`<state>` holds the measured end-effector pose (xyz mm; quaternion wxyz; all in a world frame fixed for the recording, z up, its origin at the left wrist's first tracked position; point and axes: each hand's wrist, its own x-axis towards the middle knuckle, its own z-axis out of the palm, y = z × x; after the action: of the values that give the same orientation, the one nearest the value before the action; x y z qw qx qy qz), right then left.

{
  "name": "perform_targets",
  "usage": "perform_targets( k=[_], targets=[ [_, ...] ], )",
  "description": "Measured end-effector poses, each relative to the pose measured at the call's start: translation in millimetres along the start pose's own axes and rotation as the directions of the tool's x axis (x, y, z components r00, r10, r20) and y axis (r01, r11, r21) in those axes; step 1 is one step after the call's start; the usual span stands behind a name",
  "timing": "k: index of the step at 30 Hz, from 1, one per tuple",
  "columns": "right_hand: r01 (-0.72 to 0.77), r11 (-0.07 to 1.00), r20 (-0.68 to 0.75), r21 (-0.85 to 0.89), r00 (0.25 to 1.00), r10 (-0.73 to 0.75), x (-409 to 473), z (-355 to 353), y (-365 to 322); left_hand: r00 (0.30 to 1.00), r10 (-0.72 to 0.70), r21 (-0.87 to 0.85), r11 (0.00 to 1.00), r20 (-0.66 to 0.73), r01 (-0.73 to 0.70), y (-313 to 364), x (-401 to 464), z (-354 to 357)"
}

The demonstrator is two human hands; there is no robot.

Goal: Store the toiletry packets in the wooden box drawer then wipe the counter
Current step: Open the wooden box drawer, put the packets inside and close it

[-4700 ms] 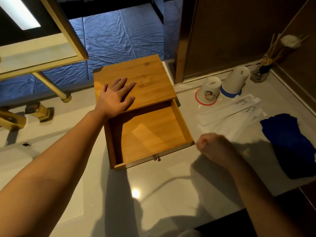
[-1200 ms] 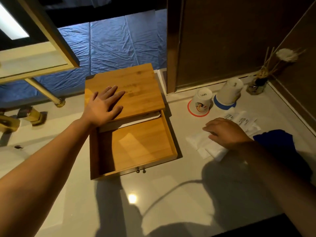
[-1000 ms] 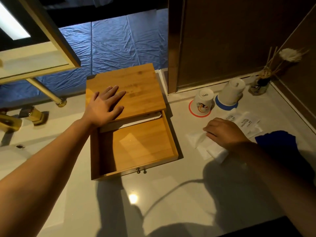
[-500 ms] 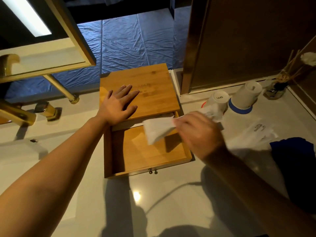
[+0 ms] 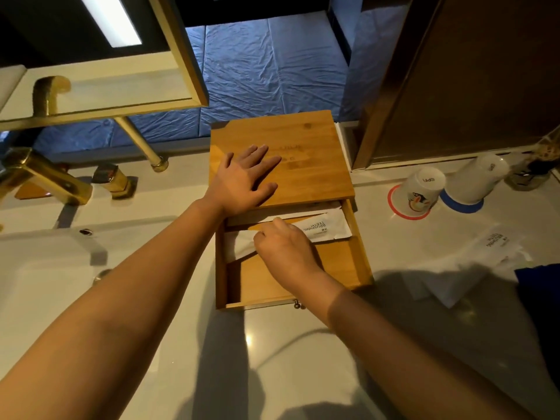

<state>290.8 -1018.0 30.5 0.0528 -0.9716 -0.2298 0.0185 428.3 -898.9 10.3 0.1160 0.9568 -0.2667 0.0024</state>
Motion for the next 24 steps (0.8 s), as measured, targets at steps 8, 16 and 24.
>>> perform_targets(
  k=[8,16,24],
  targets=[
    [-0.086,0.994,-0.018,0.065,0.996,0.087,7.1,10.2,8.3,1.000,0.020,0.024,1.000,-0.024,-0.020,-0.9,0.6,2.0],
    [-0.389,0.921,0.386,-0.025,0.846,0.368,-30.0,17.3,21.2,1.000,0.008,0.009,1.000,-0.007,-0.008,-0.3,0.4,1.8],
    [-0.382,0.924,0.407,0.019,0.847,0.342,-23.7,26.5,31.9,1.000,0.012,0.025,1.000,0.007,-0.012,1.5,-0.1,-0.8]
  ],
)
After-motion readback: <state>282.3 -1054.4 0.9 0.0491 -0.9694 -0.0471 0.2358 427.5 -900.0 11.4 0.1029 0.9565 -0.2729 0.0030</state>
